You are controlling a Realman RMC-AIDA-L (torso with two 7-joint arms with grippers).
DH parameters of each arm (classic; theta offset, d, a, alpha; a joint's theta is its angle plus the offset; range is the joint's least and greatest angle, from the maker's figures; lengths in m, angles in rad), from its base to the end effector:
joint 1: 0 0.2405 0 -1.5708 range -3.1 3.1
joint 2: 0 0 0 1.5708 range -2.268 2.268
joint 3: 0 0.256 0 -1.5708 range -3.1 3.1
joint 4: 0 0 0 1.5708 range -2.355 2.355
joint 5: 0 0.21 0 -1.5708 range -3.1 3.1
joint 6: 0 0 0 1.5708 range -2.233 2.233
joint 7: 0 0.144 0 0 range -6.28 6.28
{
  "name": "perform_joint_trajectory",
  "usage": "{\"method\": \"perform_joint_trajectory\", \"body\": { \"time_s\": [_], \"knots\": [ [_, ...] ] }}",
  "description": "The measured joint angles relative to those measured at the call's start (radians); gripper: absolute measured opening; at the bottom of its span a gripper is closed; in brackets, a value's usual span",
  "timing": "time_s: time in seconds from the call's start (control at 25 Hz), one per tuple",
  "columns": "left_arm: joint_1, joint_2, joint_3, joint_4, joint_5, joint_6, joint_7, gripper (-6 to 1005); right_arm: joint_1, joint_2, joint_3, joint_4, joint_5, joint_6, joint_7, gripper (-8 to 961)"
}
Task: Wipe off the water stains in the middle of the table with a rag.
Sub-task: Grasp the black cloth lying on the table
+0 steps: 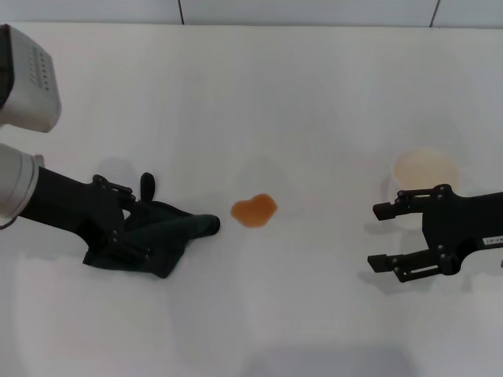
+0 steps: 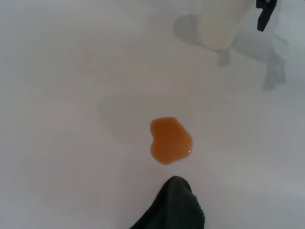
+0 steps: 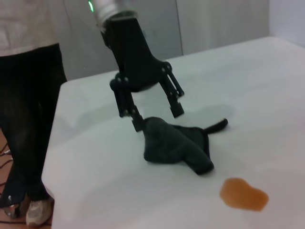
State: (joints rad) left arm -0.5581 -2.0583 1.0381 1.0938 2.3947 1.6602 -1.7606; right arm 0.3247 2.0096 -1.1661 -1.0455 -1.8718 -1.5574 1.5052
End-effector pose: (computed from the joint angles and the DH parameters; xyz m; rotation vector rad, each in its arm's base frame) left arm -0.2379 0.3357 0.0171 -2.9941 -0.4973 0.2038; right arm 0.2525 0.2992 0.0142 -2.9362 0.3591 0.3784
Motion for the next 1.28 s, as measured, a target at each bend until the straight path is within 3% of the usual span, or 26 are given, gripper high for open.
{"method": "perform_joint_trajectory", "body": {
  "time_s": [0.32, 0.68, 1.28],
  "knots": [
    [0.003, -0.018, 0.037, -0.014, 0.033, -0.055, 0.005, 800, 0.005, 0.0, -0.015, 0.021, 0.021, -0.005, -0.023, 797],
    [-0.003, -0.017, 0.044, -0.022, 0.074, -0.102, 0.011, 796, 0.008, 0.001, -0.029, 0.047, 0.043, 0.005, -0.038, 797],
    [-0.046, -0.017, 0.062, -0.135, 0.079, -0.171, 0.041, 789, 0.016, 0.001, -0.053, 0.052, 0.053, 0.044, -0.042, 797]
  ]
}}
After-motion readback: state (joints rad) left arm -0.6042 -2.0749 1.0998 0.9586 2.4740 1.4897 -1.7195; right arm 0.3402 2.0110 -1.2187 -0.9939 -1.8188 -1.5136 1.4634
